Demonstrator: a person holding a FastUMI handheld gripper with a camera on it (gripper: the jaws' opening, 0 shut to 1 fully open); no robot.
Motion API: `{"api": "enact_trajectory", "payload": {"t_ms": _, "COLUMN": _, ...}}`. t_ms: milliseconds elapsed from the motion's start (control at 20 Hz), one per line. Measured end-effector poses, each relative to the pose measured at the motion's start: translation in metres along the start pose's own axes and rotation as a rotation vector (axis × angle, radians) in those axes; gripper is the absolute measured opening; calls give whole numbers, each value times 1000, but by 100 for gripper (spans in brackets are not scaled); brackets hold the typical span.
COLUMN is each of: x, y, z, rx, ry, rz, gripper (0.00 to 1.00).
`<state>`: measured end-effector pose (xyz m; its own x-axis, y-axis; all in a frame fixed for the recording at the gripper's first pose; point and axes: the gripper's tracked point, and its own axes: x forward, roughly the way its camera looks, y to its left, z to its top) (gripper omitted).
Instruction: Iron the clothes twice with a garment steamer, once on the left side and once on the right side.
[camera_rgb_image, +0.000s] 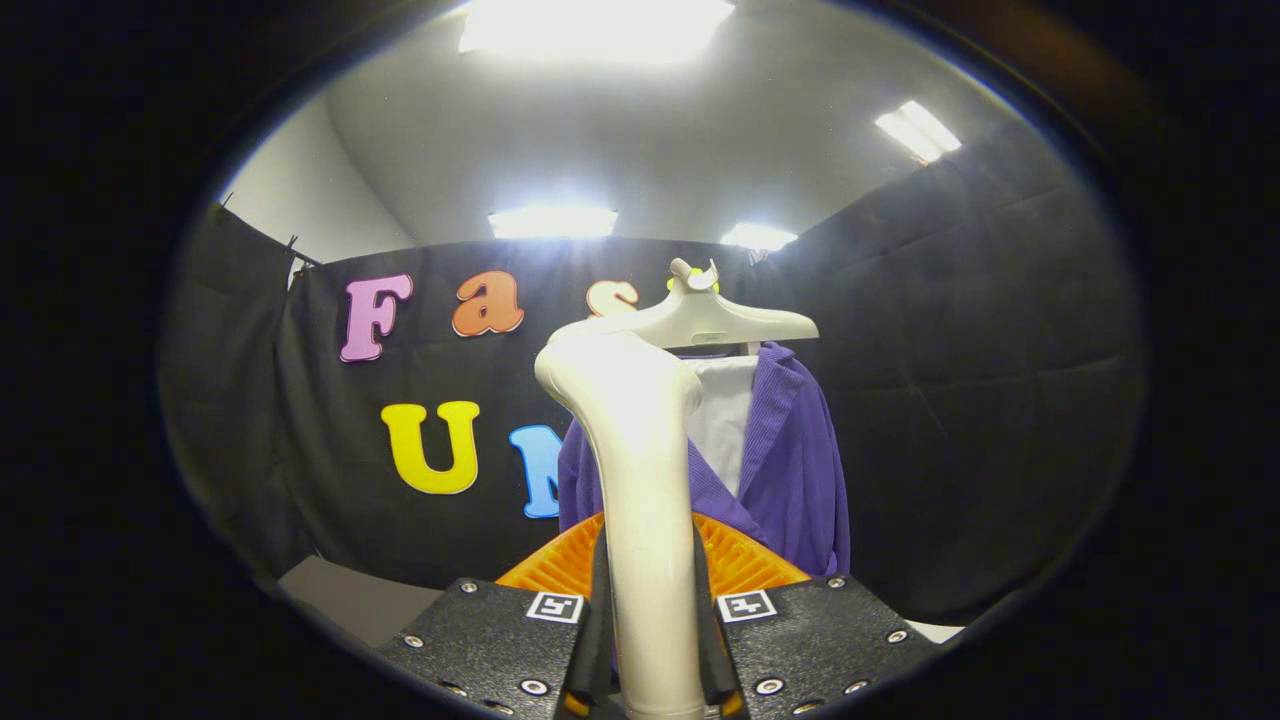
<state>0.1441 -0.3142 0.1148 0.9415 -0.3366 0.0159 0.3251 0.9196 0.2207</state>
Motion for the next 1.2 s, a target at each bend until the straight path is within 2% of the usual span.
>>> {"api": "enact_trajectory", "payload": {"t_ms": 400, "x": 59, "y": -2, "z": -31, "rx": -39, "ry": 25, "rz": -70, "gripper": 34}}
{"api": "enact_trajectory", "payload": {"t_ms": 600, "x": 77, "y": -5, "z": -50, "rx": -28, "ry": 41, "rz": -75, "gripper": 34}}
{"api": "enact_trajectory", "payload": {"t_ms": 1200, "x": 83, "y": -18, "z": -145, "rx": -49, "ry": 174, "rz": -106, "gripper": 34}}
